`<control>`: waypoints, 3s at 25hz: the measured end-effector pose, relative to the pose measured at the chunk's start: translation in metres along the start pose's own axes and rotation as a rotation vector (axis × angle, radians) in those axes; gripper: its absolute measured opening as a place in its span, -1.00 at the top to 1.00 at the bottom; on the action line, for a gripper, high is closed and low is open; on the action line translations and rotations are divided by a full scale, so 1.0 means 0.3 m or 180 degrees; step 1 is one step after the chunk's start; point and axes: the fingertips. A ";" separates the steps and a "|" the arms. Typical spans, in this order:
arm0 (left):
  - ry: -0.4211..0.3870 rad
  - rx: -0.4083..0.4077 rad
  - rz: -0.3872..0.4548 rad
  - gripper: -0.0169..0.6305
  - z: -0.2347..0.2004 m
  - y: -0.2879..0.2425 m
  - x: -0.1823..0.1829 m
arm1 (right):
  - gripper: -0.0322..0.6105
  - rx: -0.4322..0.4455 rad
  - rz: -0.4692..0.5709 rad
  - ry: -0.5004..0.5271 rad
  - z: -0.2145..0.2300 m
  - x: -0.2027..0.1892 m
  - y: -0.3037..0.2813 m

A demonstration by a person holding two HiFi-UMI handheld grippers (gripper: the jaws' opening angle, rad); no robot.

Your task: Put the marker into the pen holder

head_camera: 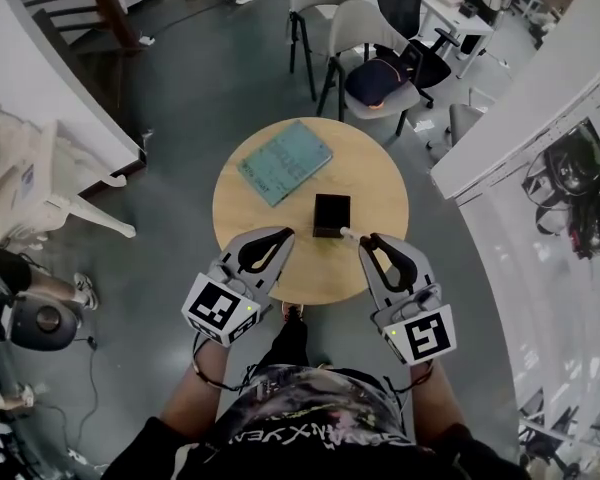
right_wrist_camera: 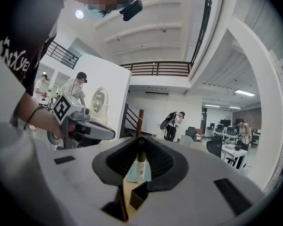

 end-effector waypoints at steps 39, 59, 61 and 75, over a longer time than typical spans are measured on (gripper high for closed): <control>0.0100 -0.0440 -0.0081 0.89 -0.375 -0.264 -0.155 | 0.68 -0.0329 -0.0481 0.0304 0.109 -0.247 -0.458; 0.0169 -0.0246 -0.0021 0.89 -0.325 -0.360 -0.243 | 0.68 -0.0077 -0.0693 0.0094 0.101 -0.480 -0.489; 0.0162 -0.0232 -0.0073 0.89 -0.329 -0.363 -0.264 | 0.68 -0.0074 -0.0744 0.0054 0.098 -0.508 -0.491; 0.0199 -0.0184 -0.0059 0.89 -0.311 -0.373 -0.269 | 0.68 -0.0029 -0.0974 -0.0001 0.066 -0.657 -0.515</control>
Point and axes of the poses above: the fingertips, and each gripper's own axes: y backward along the fingers, z to its right, x out of its top, and after that the axes turned 11 degrees about -x, right-handed
